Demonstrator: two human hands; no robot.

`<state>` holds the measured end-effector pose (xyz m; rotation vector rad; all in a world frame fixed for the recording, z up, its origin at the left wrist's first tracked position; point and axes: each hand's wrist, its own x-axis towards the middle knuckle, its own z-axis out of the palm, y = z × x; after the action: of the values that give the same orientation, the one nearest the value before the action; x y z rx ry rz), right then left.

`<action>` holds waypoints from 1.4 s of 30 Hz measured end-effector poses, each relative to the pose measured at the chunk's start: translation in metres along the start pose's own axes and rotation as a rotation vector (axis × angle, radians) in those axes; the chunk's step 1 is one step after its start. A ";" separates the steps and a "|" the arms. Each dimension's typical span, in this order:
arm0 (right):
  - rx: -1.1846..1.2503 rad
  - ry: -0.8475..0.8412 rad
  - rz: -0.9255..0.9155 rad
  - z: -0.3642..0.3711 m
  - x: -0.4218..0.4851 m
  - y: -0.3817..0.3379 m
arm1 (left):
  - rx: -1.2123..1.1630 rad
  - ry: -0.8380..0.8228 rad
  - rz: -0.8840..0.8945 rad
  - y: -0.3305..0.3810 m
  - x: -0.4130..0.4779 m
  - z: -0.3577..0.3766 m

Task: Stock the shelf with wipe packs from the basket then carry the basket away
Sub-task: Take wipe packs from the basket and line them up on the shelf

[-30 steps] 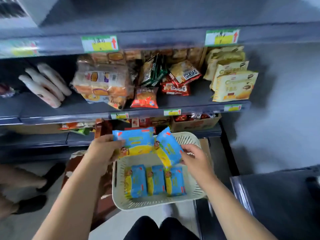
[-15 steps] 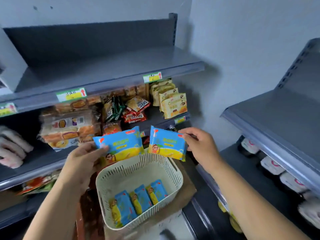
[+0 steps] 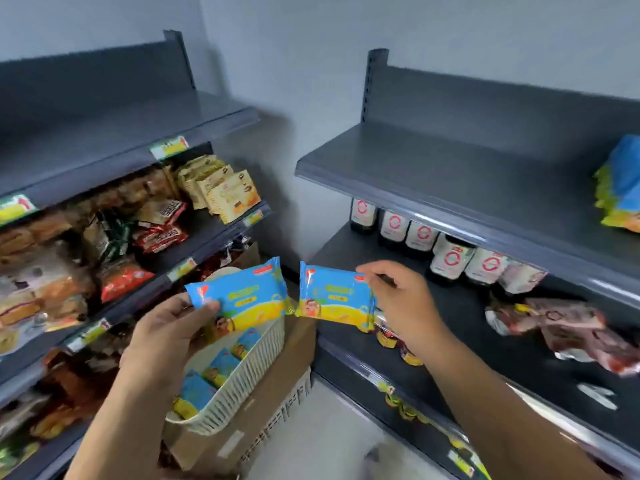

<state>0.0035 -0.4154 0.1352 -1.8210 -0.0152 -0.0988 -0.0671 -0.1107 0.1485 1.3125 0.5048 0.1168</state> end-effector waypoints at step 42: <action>-0.093 0.919 -0.011 -0.638 -0.285 -0.010 | 0.218 -1.033 0.106 -0.049 -0.420 0.710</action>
<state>-0.3190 -1.0180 0.2806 -1.7179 0.6322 -0.9419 -0.1527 -0.9095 0.3408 1.4170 -0.4445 -0.5253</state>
